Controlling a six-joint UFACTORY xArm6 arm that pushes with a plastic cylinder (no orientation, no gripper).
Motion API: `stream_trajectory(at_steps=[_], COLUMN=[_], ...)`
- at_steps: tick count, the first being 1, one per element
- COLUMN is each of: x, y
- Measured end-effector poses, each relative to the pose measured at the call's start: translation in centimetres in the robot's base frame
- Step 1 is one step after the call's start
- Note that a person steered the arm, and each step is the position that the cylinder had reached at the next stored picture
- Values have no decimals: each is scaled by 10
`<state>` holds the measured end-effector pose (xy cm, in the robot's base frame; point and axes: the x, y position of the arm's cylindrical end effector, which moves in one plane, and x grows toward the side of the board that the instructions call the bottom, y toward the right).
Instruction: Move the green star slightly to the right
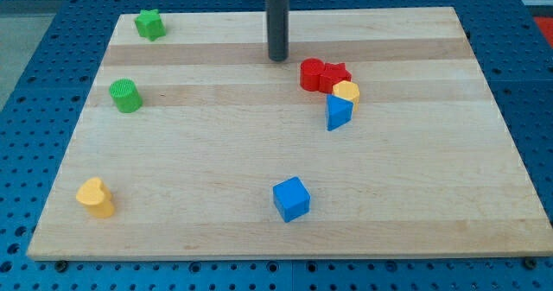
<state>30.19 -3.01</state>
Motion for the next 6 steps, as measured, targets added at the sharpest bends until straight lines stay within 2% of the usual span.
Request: stream_trajectory(at_steps=[4,6], x=[-3,-45], y=[-224,-275])
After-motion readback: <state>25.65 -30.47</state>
